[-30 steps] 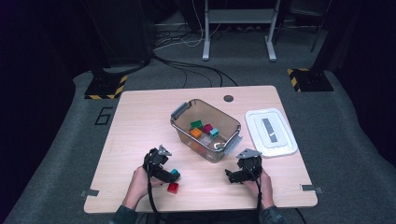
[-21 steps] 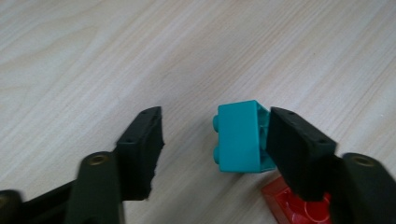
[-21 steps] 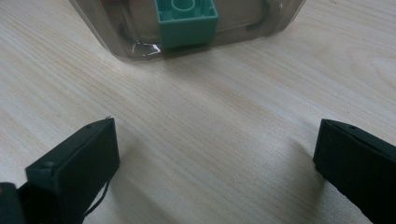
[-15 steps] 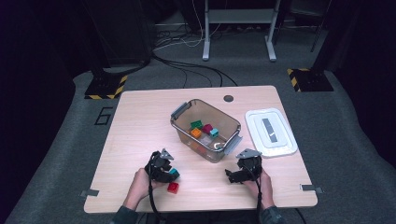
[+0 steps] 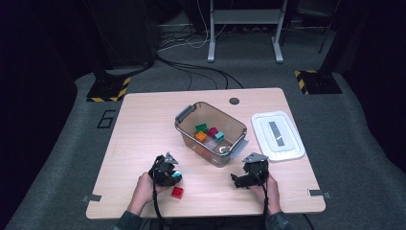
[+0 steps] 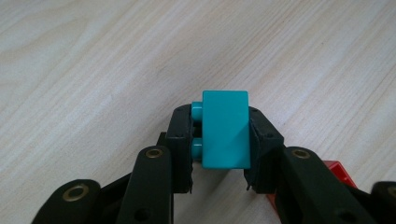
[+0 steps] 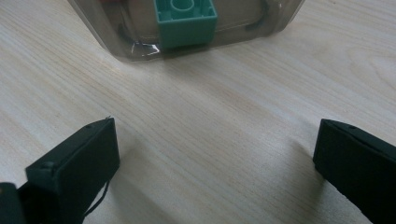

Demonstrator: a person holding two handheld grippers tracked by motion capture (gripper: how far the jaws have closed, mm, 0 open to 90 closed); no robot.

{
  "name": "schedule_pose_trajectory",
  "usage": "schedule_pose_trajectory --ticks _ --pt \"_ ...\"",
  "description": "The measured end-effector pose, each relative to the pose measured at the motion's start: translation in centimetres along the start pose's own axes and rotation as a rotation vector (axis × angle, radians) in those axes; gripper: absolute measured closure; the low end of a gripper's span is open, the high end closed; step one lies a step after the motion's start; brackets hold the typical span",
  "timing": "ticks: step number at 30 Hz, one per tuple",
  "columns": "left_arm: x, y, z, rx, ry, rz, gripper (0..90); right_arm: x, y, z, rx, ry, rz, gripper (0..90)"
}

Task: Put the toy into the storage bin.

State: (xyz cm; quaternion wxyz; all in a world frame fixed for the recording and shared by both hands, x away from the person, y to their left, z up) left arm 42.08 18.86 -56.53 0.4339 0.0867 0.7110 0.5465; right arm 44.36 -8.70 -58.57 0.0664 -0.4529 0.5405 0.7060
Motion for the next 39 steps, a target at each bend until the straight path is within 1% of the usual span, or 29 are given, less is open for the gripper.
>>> schedule_pose_trajectory --ticks 1,5,7,10,13,14,15,17,18,19,22,23,25,29,30,31,32,34,35,36,39 --pt "-0.1 0.0 0.0 0.002 0.006 -0.010 66.8 0.0 0.0 0.0 0.000 0.000 0.000 0.0" --pt "-0.5 0.2 0.1 -0.001 -0.002 -0.011 66.8 0.0 0.0 0.0 -0.001 0.000 0.000 0.0" --pt "-0.7 0.2 0.2 -0.002 0.004 -0.026 66.8 0.0 0.0 0.0 0.000 0.000 0.000 0.0" --pt "-1.1 0.5 0.3 -0.004 0.007 -0.035 66.8 0.0 0.0 0.0 0.000 0.000 0.000 0.0" --pt "-1.6 0.9 0.5 -0.016 0.008 -0.065 66.8 0.0 0.0 0.0 0.000 0.000 0.000 0.0" --pt "-1.8 1.0 0.6 -0.023 -0.001 -0.068 66.8 0.0 0.0 0.0 0.000 0.000 0.000 0.0" --pt "-1.9 1.1 0.6 -0.019 0.001 -0.077 66.8 0.0 0.0 0.0 0.000 0.000 0.000 0.0" --pt "-2.3 1.5 0.7 -0.025 0.000 -0.087 66.8 0.0 0.0 0.0 0.000 0.000 0.000 0.0" --pt "-2.4 1.6 0.8 -0.027 0.000 -0.091 66.8 0.0 0.0 -0.1 -0.001 0.009 0.000 0.0" --pt "-2.4 1.6 0.8 -0.027 0.000 -0.091 66.8 0.0 0.0 0.0 0.000 0.000 0.000 0.0" --pt "-3.0 2.1 1.0 -0.037 0.002 -0.112 66.8 0.0 0.0 0.0 0.000 0.000 0.000 0.0" --pt "-3.1 2.3 1.2 -0.044 -0.006 -0.113 66.8 0.0 0.0 0.0 0.000 0.000 0.000 0.0" --pt "-3.4 2.6 1.2 -0.043 -0.003 -0.122 66.8 0.0 0.0 0.0 0.000 0.000 0.000 0.0" --pt "-4.0 3.4 1.5 -0.061 -0.010 -0.136 66.8 0.0 0.0 -0.1 -0.002 0.009 0.000 0.0" --pt "-4.3 3.6 1.5 -0.066 -0.008 -0.148 66.8 0.0 0.0 0.0 0.000 -0.001 0.000 0.0" --pt "-4.4 3.8 1.5 -0.062 -0.010 -0.149 66.8 0.0 0.0 0.0 0.000 0.000 0.000 0.0" --pt "-4.7 4.0 1.6 -0.071 -0.014 -0.159 66.8 0.0 0.0 0.0 0.000 0.000 0.000 0.0" --pt "-5.1 4.4 1.8 -0.076 -0.011 -0.172 66.8 0.0 0.0 0.0 0.000 -0.001 0.000 0.0" --pt "-5.3 4.7 1.8 -0.079 -0.014 -0.174 66.8 0.0 0.0 -0.1 -0.001 0.009 0.000 0.0" --pt "-5.5 4.9 1.9 -0.081 -0.014 -0.176 66.8 0.0 0.0 0.0 0.000 -0.001 0.000 0.0" --pt "-6.2 5.5 2.1 -0.095 -0.019 -0.188 66.8 0.0 0.0 0.0 0.000 0.000 0.000 0.0"
Point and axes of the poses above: each handheld gripper's, and its own axes: y roughly backward along the jaws, x roughly out of its underside, z roughly to its left, the point moved 8 cm from there along -y, roughly forward along the jaws
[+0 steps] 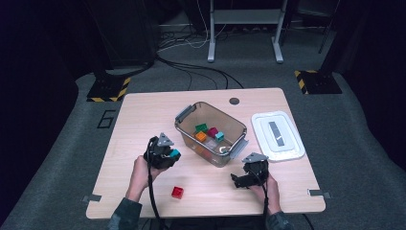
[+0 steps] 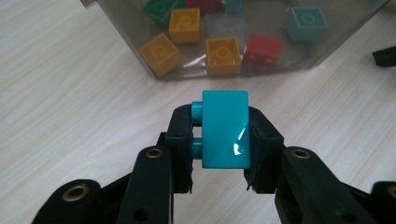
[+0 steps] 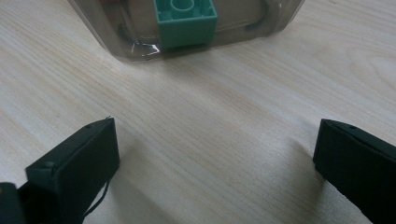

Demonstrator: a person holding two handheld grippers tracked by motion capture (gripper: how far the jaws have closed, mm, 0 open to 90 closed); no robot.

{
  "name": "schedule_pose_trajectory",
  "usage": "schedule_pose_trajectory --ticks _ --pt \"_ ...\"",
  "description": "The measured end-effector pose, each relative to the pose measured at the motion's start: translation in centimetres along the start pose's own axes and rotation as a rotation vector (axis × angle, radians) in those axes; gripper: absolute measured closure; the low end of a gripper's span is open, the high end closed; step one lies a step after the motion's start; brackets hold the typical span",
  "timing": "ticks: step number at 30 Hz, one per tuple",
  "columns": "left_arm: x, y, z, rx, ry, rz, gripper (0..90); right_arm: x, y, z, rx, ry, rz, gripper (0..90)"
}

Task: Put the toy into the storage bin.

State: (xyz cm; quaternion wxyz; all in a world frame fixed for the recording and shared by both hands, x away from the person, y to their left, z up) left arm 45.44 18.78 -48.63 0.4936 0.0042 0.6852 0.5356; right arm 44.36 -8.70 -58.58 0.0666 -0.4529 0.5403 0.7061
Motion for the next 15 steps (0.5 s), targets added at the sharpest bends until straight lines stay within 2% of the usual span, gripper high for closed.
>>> schedule_pose_trajectory --ticks 15 --pt "-4.9 2.3 1.0 -0.049 -0.033 -0.079 66.7 0.0 0.0 -0.1 -0.001 0.009 0.000 0.0"
Point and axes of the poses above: each handheld gripper's, and its own axes: y roughly backward along the jaws, x roughly out of its underside, z roughly to its left, the point moved 8 cm from there along -y, roughly forward along the jaws
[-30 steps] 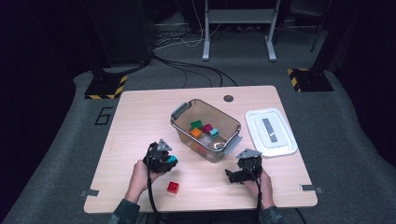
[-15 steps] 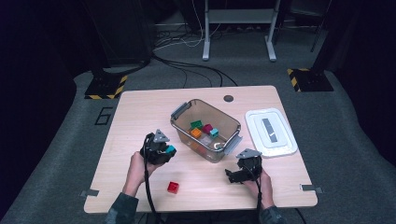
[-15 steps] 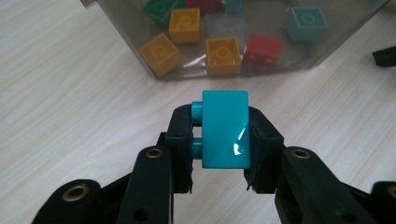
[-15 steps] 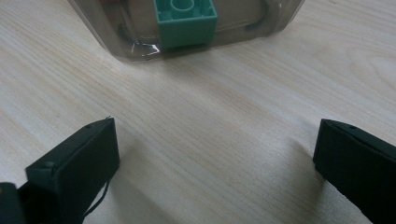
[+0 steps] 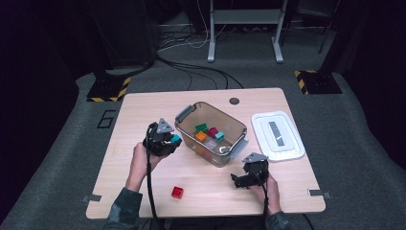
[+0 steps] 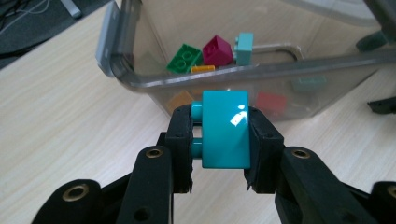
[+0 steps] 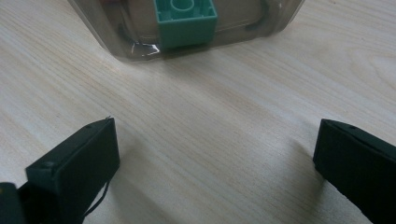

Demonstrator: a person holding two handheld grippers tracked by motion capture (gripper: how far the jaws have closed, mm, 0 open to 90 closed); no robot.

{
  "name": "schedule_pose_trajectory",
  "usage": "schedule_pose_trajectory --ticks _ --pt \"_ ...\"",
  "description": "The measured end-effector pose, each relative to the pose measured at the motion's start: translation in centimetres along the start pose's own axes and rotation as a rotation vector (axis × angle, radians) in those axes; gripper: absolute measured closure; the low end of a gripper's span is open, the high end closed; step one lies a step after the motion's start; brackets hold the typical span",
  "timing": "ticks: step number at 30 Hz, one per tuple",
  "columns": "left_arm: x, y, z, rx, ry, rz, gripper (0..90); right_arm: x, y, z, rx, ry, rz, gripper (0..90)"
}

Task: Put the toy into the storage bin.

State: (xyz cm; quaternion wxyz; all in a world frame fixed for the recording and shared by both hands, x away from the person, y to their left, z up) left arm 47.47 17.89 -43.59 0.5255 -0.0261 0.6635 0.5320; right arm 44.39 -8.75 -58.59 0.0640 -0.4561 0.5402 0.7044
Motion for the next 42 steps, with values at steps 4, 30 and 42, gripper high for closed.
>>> schedule_pose_trajectory --ticks 4,30,42 --pt "-1.6 0.3 0.2 -0.009 -0.021 -0.014 66.7 0.0 0.0 0.1 0.001 -0.009 0.000 0.0" --pt "-7.7 -3.1 1.2 -0.026 -0.027 -0.017 66.3 0.0 0.0 0.1 0.000 -0.008 0.000 0.0" --pt "-7.3 -4.9 1.6 -0.007 0.014 0.022 49.9 0.0 0.0 0.0 -0.003 0.008 0.002 0.0"
Point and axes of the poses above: each handheld gripper's, and its own axes: y roughly backward along the jaws, x roughly out of its underside, z roughly to its left, the point moved 8 cm from there along -y, roughly forward along the jaws
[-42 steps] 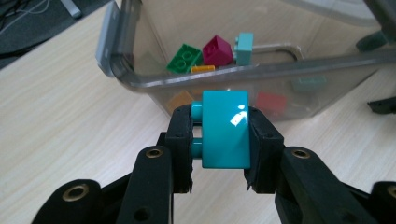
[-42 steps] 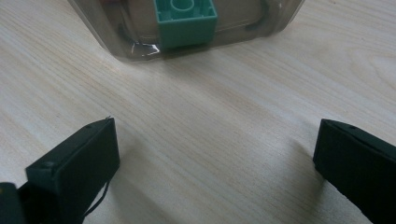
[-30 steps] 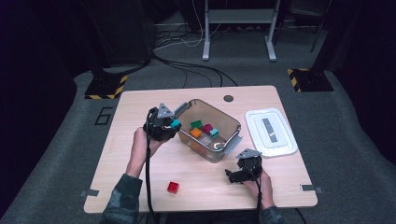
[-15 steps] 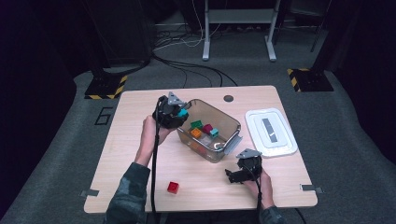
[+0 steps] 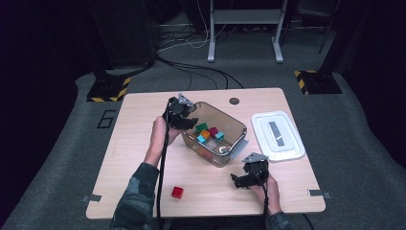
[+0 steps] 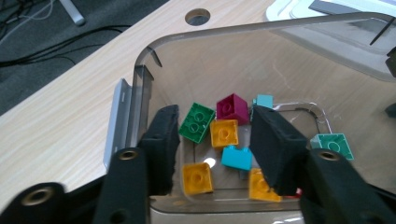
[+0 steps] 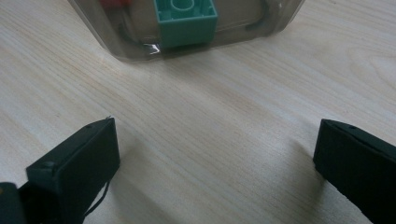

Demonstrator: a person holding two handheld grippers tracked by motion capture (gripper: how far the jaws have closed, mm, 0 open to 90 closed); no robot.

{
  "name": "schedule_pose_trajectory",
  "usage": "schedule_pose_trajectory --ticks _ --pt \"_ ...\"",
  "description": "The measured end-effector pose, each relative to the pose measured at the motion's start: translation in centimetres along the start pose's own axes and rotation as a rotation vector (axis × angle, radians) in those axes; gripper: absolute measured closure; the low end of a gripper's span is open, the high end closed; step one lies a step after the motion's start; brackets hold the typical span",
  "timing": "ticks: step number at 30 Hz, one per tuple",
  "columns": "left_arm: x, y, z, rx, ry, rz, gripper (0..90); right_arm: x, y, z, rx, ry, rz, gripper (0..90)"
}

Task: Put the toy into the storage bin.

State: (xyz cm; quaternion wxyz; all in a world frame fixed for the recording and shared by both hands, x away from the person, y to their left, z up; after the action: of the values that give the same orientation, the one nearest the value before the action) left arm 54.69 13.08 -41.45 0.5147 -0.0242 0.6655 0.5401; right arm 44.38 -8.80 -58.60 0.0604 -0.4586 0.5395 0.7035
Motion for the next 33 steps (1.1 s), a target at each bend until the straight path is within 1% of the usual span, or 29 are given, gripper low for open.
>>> schedule_pose_trajectory --ticks 1,2,3,4,5,6,7,8,10,12,13,14,16,18,19,20,22,23,24,26,28,30,31,33 --pt "0.0 0.0 0.0 0.001 0.004 -0.002 44.8 0.0 0.0 0.0 0.003 -0.008 -0.001 0.0" --pt "0.1 0.2 0.1 0.000 0.006 -0.003 40.7 0.0 0.0 0.0 0.000 0.002 0.001 0.0" --pt "0.1 0.3 0.1 -0.005 0.009 -0.007 37.6 0.0 0.0 0.0 0.004 -0.010 -0.002 0.0" --pt "0.2 0.4 0.2 -0.008 0.008 -0.010 34.0 0.0 0.0 0.0 0.000 0.003 0.001 0.0" --pt "0.3 0.6 0.2 -0.006 0.010 -0.010 31.5 0.0 0.0 0.0 0.002 -0.009 -0.001 0.0" --pt "0.4 0.7 0.2 -0.010 0.010 -0.012 29.2 0.0 0.0 0.0 0.000 0.001 0.000 0.0" --pt "0.5 0.9 0.2 -0.011 0.010 -0.006 26.7 0.0 0.0 0.1 0.002 -0.013 0.000 0.0" --pt "0.7 1.0 0.3 -0.010 0.010 -0.007 24.7 0.0 0.0 0.1 0.002 -0.013 -0.001 0.0" --pt "0.9 1.4 0.3 -0.017 0.015 -0.013 20.9 0.0 0.0 0.0 0.000 0.003 0.001 0.0" --pt "1.1 1.8 0.4 -0.019 0.015 -0.016 18.0 0.0 0.0 0.0 0.001 -0.004 -0.001 0.0" --pt "1.2 2.0 0.4 -0.021 0.017 -0.018 16.7 -0.1 0.0 0.1 0.003 -0.017 -0.002 0.0" --pt "1.3 2.2 0.5 -0.022 0.014 -0.016 15.8 0.0 0.0 0.0 0.001 -0.002 -0.001 0.0" --pt "1.4 2.6 0.5 -0.026 0.022 -0.024 14.8 0.0 0.0 0.1 0.003 -0.014 -0.001 0.0" --pt "1.5 2.9 0.6 -0.030 0.018 -0.026 14.4 0.0 0.0 0.0 0.002 -0.008 -0.001 0.0" --pt "1.6 3.0 0.6 -0.030 0.017 -0.026 13.9 0.0 0.0 0.0 0.001 0.003 0.001 0.0" --pt "1.8 3.1 0.5 -0.033 0.018 -0.027 13.0 -0.1 0.0 0.1 0.004 -0.017 -0.002 0.0" --pt "2.1 3.4 0.4 -0.035 0.018 -0.030 11.8 0.0 0.0 0.0 0.002 -0.003 -0.001 0.0" --pt "2.3 3.5 0.3 -0.036 0.014 -0.030 11.1 0.0 0.0 0.0 0.001 -0.003 -0.001 0.0" --pt "2.6 3.6 0.3 -0.040 0.014 -0.031 11.1 -0.1 0.0 0.1 0.004 -0.018 -0.002 0.0" --pt "3.2 3.9 0.2 -0.044 0.012 -0.031 10.9 0.0 0.0 0.0 0.002 -0.008 -0.001 0.0" --pt "3.9 4.0 0.1 -0.045 0.017 -0.032 10.8 -0.1 0.0 0.1 0.004 -0.017 -0.002 0.0" --pt "4.7 4.1 0.0 -0.048 0.020 -0.030 10.7 0.0 0.0 0.0 0.003 -0.009 -0.001 0.0" --pt "5.1 4.2 -0.1 -0.047 0.025 -0.029 10.6 -0.1 0.0 0.1 0.004 -0.017 -0.002 0.0" --pt "5.8 4.3 -0.1 -0.053 0.027 -0.028 10.0 0.0 0.0 0.0 0.002 -0.010 -0.002 0.0"
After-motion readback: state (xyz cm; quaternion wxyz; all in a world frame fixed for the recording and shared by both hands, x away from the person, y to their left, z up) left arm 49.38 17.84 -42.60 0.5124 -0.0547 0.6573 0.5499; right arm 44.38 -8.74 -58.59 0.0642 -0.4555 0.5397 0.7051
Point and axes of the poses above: each handheld gripper's, and its own axes: y roughly backward along the jaws, x roughly out of its underside, z roughly to its left, the point moved 8 cm from there along -y, roughly forward along the jaws
